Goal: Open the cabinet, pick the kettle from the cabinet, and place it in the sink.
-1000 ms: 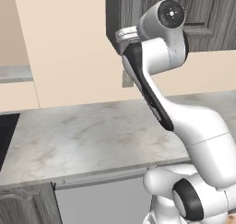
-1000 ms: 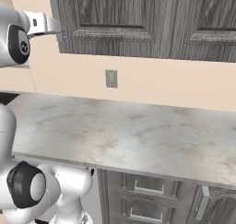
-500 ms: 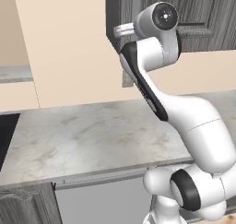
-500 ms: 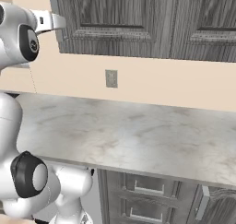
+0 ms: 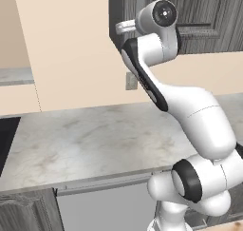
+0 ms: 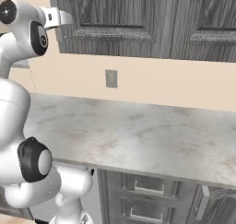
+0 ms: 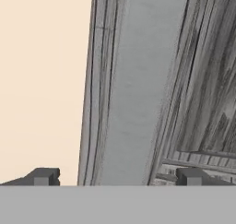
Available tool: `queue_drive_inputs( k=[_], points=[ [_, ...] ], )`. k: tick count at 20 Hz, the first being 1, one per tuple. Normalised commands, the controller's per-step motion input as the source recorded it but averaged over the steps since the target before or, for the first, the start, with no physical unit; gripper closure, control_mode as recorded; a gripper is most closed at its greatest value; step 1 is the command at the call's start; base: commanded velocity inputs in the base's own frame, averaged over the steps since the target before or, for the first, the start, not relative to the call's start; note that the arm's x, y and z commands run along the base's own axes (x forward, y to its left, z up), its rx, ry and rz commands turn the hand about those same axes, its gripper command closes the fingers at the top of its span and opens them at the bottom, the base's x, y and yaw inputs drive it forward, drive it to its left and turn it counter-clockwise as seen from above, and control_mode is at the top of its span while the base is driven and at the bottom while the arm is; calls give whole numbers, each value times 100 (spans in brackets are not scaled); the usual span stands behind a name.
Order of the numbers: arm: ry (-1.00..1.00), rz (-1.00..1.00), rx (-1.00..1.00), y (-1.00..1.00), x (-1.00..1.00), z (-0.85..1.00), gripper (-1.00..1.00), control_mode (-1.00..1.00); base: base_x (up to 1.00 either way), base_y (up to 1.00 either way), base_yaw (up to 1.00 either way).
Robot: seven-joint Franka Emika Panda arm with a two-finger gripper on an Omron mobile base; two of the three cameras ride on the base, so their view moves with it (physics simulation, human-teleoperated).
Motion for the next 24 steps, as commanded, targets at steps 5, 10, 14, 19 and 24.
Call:
queue_drive_inputs(
  k=[5,10,14,19,24],
  points=[
    [2,0,0,0,39,1,-100,-100,0,0,0],
    [0,0,0,0,38,0,-100,-100,0,0,0],
    [0,0,0,0,41,0,-100,-100,0,0,0],
    [0,0,0,0,42,-2,-100,-100,0,0,0],
    [0,0,0,2,42,-5,100,-100,0,0,0]
  ],
)
